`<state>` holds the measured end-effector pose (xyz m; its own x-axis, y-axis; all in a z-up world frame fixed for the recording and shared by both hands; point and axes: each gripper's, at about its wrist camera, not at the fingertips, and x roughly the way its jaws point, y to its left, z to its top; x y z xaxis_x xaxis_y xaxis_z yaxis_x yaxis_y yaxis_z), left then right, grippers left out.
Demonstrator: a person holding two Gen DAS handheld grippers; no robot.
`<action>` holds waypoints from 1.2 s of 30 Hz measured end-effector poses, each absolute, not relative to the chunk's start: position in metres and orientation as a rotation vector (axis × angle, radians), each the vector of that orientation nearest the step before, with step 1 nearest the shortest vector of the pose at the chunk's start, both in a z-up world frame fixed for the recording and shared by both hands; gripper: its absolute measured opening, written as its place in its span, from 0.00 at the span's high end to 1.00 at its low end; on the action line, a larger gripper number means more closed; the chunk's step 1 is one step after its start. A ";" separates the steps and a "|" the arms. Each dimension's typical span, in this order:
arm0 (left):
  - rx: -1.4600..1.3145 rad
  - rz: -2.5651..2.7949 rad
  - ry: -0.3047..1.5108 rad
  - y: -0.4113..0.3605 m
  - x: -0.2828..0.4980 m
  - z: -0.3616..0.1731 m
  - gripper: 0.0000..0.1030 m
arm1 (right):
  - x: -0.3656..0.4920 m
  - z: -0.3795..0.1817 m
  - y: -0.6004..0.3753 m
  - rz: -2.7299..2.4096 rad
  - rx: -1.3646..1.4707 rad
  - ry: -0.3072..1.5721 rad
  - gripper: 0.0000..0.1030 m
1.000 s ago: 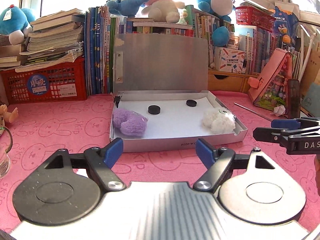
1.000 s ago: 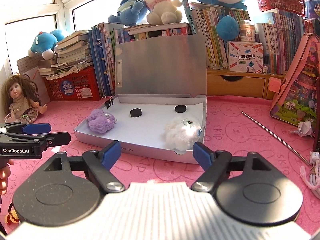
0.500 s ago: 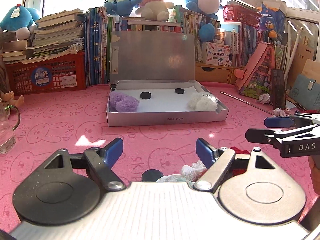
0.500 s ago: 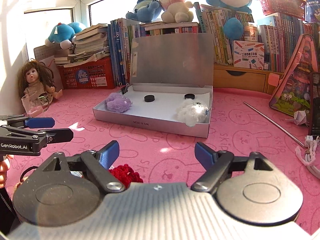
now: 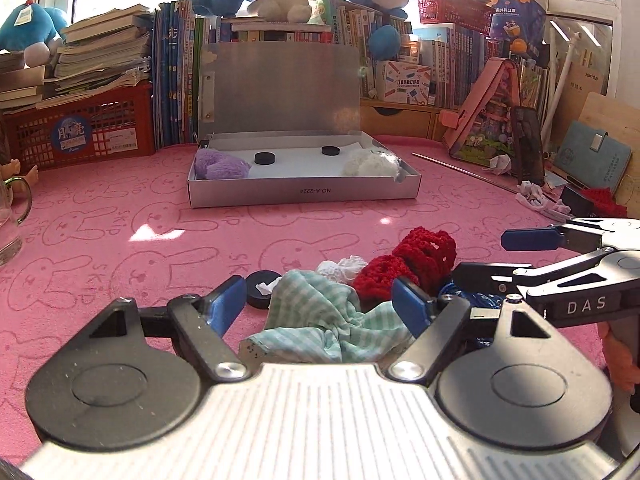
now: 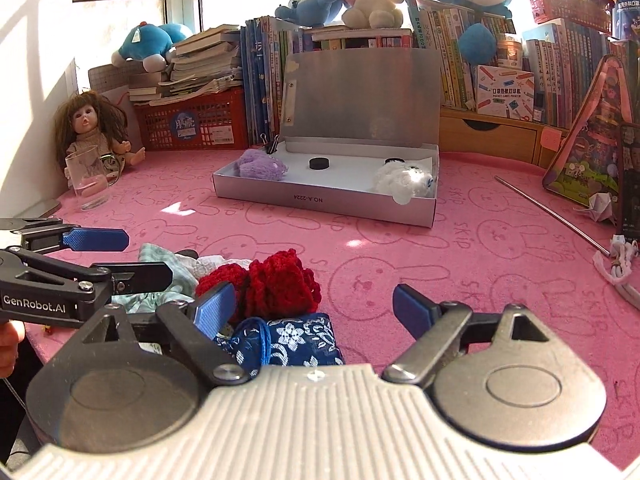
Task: Organize objects
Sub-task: 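Grasp the green gingham scrunchie with the left gripper while the right grasps the blue floral pouch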
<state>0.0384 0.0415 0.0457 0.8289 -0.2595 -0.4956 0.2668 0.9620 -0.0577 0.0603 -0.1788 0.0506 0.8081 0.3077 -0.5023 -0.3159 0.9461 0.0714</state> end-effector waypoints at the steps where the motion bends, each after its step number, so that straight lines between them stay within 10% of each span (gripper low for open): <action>1: 0.010 -0.279 0.528 0.042 0.037 0.045 0.19 | 0.059 0.049 -0.179 0.333 -0.016 0.537 0.11; 36: -0.031 -0.287 0.598 0.037 0.047 0.018 0.14 | 0.054 0.025 -0.171 0.445 -0.007 0.612 0.00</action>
